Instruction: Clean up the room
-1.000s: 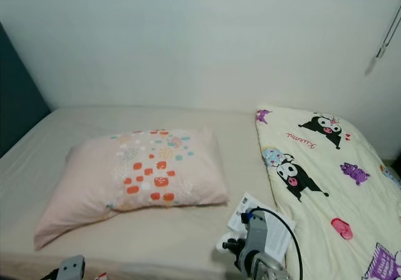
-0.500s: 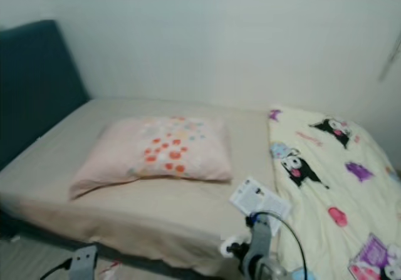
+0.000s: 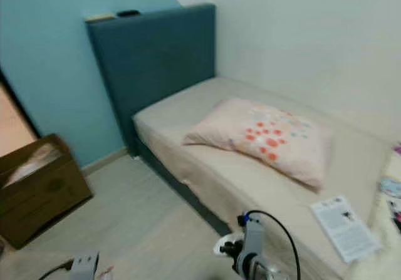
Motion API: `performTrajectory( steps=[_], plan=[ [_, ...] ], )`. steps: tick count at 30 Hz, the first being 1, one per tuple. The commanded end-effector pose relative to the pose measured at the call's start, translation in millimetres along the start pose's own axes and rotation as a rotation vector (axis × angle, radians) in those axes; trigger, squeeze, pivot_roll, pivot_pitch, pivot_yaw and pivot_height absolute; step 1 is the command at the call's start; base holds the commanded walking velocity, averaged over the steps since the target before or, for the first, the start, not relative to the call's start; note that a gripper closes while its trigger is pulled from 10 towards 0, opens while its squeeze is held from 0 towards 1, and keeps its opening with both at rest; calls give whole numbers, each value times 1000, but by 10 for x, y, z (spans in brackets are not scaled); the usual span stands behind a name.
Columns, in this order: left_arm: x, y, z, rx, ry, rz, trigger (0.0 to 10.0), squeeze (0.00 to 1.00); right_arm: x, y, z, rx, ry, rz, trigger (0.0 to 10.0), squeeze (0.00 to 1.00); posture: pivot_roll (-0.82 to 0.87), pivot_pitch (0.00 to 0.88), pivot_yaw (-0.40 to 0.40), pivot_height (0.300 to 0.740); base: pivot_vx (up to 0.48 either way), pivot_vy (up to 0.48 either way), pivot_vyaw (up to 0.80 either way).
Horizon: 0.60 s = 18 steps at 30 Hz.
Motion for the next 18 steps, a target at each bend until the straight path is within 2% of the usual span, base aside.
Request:
performTrajectory(
  steps=[1,18],
  plan=[
    [26,3,-1,-1,-17,-9,10000,0,22,-12,-28,-6,2,-11,10000,0,-41,0,-38,733,0,0,744],
    [100,13,-28,-5,-4,-32,10000,0,-40,-15,-21,2,-41,17,10000,0,-45,0,-38,733,0,0,739]
  ],
)
Point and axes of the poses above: a point about 5 cm out from each wrist's last joint towards the gripper, its own y axis pointing out of the wrist towards the gripper, its own x axis along the axis of the wrist's last joint, z = x × y, the point moved 6 cm from there along y, pointing out of the wrist towards the gripper, and after that the axes turned 15 degrees about y, right-handed, at the moved point
